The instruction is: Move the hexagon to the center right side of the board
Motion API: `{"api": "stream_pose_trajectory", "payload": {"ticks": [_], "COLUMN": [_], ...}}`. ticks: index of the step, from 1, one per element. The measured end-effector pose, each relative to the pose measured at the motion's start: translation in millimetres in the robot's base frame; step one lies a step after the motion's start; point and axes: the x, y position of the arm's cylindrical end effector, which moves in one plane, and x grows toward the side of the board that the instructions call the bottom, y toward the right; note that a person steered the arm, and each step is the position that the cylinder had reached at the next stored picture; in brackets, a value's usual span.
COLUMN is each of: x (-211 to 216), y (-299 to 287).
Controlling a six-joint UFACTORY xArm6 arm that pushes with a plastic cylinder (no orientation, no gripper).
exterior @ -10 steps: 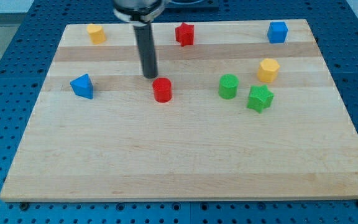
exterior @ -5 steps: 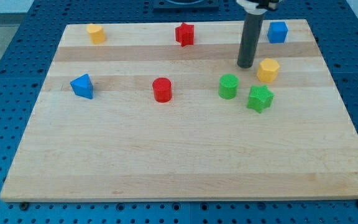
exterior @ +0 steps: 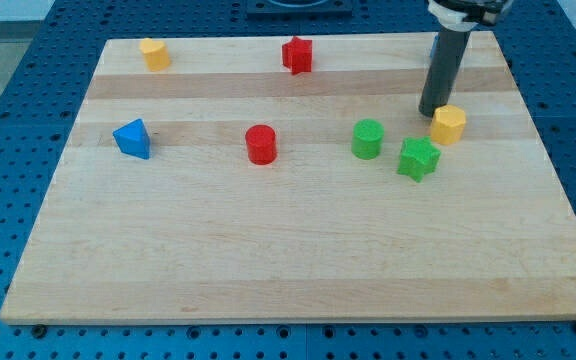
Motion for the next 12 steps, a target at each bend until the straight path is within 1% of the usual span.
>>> {"api": "stream_pose_trajectory", "payload": {"ticks": [7, 8, 9, 10, 12], "x": [6, 1, 1, 8, 35], "y": [8, -2, -24, -40, -43]}}
